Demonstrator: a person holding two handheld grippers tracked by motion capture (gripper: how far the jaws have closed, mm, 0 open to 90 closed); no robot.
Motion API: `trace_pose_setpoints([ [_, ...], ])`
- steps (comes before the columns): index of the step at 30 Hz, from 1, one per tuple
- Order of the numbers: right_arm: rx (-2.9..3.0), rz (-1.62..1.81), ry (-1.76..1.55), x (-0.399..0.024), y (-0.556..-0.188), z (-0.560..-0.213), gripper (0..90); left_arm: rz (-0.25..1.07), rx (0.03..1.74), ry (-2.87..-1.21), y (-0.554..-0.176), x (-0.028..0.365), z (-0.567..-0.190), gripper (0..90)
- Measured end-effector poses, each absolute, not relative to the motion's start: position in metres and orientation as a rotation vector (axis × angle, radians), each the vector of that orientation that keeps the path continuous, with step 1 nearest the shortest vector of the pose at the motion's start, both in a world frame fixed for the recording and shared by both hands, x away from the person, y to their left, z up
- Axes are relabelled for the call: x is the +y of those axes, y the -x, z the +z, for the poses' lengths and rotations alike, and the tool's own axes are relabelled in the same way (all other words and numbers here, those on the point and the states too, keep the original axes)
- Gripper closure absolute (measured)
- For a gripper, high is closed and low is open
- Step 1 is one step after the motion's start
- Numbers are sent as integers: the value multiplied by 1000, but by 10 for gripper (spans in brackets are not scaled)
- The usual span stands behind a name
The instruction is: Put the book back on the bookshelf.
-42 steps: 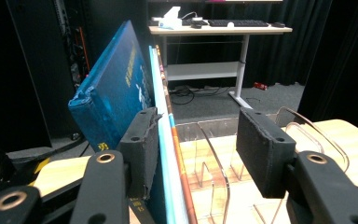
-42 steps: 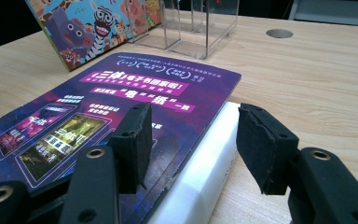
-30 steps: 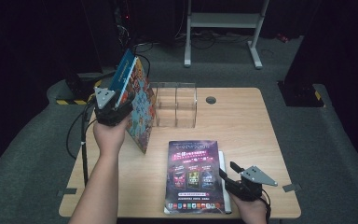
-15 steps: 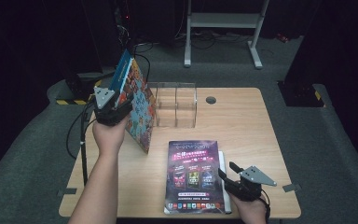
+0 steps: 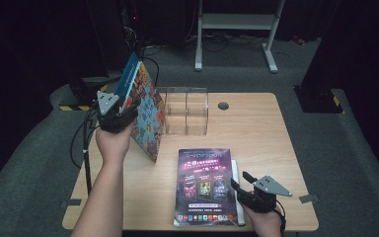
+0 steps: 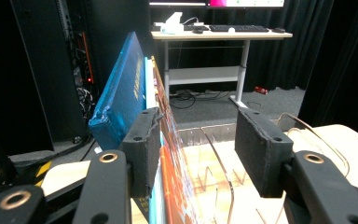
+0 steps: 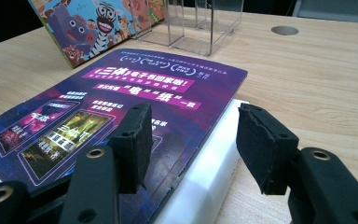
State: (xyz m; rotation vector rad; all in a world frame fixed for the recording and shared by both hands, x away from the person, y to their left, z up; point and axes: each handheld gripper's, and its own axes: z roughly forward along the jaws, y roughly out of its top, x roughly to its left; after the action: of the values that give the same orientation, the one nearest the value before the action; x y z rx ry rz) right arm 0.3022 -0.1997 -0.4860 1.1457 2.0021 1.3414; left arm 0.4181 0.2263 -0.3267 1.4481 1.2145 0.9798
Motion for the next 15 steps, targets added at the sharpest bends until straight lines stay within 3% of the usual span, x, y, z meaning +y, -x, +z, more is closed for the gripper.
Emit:
trace_pose_setpoints([
  [15,2008,1338,-1142,-199,-302,-486,460,984,1233,-1441,-415,231,-326,466],
])
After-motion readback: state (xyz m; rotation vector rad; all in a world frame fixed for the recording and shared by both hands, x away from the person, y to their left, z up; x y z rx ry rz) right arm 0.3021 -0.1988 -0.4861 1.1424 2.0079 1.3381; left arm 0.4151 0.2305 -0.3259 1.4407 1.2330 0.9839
